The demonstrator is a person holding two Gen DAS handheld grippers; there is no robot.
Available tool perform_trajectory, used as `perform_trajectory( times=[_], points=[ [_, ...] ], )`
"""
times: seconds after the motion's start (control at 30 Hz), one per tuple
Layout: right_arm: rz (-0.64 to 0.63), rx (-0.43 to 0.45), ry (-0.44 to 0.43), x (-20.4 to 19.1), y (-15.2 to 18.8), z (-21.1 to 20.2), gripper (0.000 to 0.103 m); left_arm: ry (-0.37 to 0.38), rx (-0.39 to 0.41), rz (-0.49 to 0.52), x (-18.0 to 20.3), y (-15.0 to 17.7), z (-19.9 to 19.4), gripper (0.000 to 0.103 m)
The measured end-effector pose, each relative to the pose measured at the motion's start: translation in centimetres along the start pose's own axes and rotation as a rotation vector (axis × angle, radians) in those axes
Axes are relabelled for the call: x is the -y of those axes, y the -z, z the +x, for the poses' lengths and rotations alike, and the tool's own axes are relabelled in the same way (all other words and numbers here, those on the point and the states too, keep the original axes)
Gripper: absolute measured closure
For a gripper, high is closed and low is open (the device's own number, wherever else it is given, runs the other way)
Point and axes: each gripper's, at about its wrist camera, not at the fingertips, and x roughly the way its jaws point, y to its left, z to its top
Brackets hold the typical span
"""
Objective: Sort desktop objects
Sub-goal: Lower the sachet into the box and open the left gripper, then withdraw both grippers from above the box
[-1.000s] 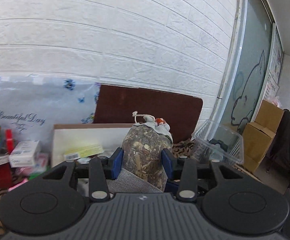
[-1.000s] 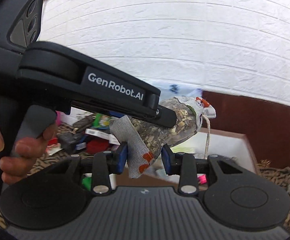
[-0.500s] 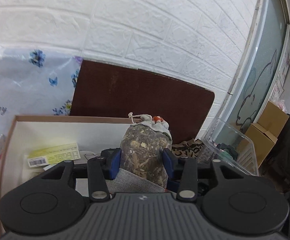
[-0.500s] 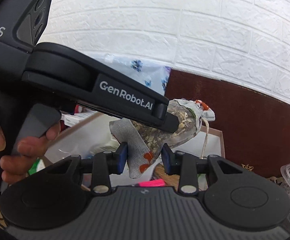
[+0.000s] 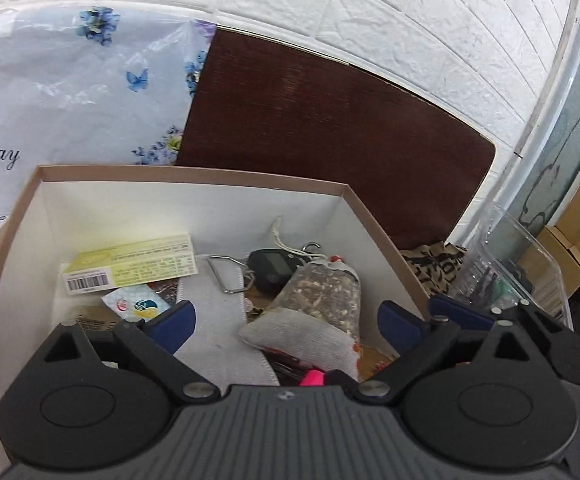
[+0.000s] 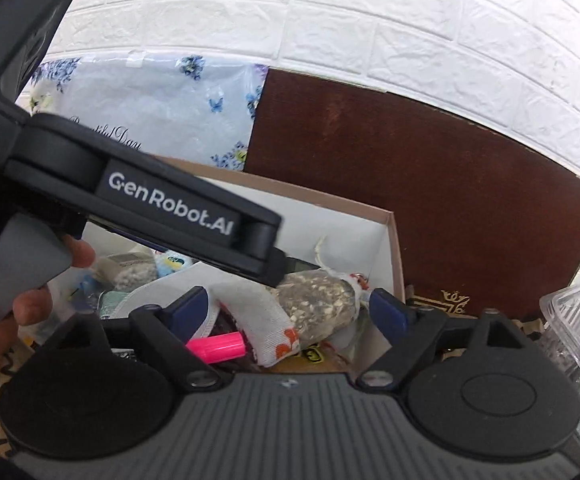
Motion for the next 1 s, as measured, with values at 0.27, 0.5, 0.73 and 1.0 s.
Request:
perform_trajectory(
  times=[0.27, 0.5, 0.73, 1.0],
  points=[
    [0.070, -0.017, -0.010, 0.1, -0.6, -0.6, 0.010, -0.032, 0.031, 0.038, 0.6, 0.6, -2.1, 0.002],
    [0.107, 0.002, 0.047, -0.7, 0.3, -3.9, 0.007, -0.060, 0.060, 0.067, 1.0, 1.8, -5.4, 0.001],
    [0.163, 0.032, 0.115, -1.9, 1.2, -7.7, 0.007, -0.126, 0.126, 0.079, 1.5, 4.6, -9.8, 0.000],
    [0.219, 0.027, 0.133, -4.3, 3.7, -11.3, 0.006, -0.203, 0.140, 0.064, 1.0, 8.6, -14.3, 0.000]
  ],
)
